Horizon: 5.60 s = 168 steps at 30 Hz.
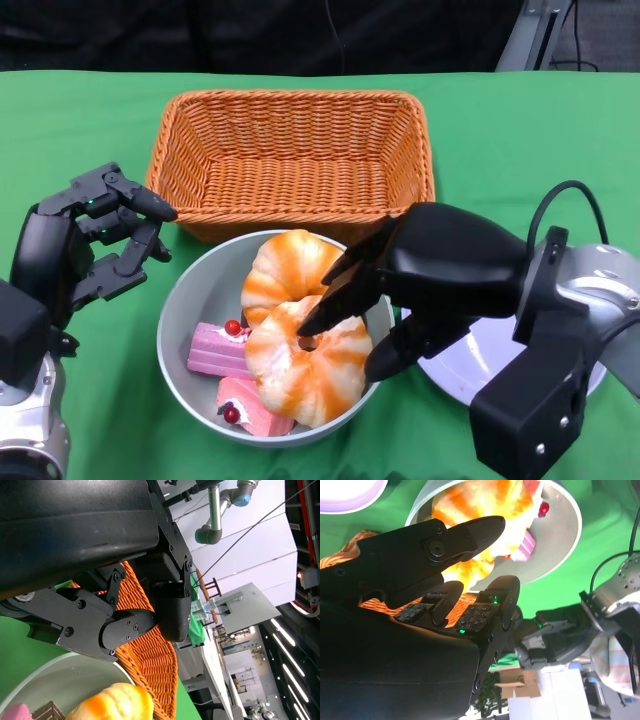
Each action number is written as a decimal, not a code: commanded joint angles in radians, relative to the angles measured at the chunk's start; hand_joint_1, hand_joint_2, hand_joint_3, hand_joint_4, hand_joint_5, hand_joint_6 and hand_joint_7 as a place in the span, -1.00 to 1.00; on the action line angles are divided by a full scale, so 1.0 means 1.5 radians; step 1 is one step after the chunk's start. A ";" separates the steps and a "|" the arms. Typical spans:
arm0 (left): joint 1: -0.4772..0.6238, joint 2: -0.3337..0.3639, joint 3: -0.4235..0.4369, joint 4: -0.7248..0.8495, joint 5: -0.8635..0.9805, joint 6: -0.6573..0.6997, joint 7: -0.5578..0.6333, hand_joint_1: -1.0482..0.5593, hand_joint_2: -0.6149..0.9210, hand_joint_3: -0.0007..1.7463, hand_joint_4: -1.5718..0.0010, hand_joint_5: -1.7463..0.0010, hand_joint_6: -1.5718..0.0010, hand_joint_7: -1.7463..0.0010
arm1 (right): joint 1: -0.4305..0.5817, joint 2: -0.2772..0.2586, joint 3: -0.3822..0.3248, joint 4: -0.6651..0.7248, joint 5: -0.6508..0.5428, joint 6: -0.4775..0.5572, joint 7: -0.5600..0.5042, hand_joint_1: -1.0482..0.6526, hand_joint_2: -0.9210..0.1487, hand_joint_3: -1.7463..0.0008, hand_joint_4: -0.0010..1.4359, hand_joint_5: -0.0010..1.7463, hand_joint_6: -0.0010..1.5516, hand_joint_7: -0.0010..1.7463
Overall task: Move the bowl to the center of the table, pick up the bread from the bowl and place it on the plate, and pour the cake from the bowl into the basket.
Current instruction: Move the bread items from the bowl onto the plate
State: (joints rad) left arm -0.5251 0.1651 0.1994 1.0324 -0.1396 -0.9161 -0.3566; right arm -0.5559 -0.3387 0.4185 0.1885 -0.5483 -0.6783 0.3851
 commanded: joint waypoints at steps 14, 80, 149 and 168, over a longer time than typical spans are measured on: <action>0.008 -0.009 -0.001 -0.022 -0.008 0.011 0.004 0.07 0.85 -0.27 0.00 -0.72 0.00 -0.39 | -0.059 -0.011 0.045 0.008 -0.088 -0.004 -0.002 -0.62 -0.99 0.98 -0.01 -0.98 0.07 -1.00; 0.022 -0.021 -0.006 -0.058 0.009 -0.014 0.057 0.09 0.95 -0.42 -0.01 -0.75 -0.03 -0.37 | -0.101 0.000 0.156 0.065 -0.316 0.068 -0.115 -0.72 -1.00 0.95 0.06 -0.96 -0.03 -0.99; 0.029 -0.034 -0.001 -0.089 0.010 -0.017 0.088 0.15 0.81 -0.17 -0.01 -0.76 -0.02 -0.38 | -0.108 0.058 0.265 0.206 -0.323 0.097 -0.197 -0.07 -0.65 1.00 0.23 -0.94 0.03 -0.99; 0.029 -0.032 0.000 -0.085 0.017 -0.023 0.093 0.15 0.80 -0.16 -0.04 -0.75 -0.03 -0.36 | -0.109 0.078 0.263 0.274 -0.287 0.058 -0.299 0.09 -0.65 0.99 0.46 -0.94 0.18 -0.99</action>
State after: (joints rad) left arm -0.4953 0.1025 0.1927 0.9028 -0.1153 -0.9424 -0.2338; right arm -0.7523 -0.2333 0.7907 0.5737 -0.9809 -0.5673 -0.0797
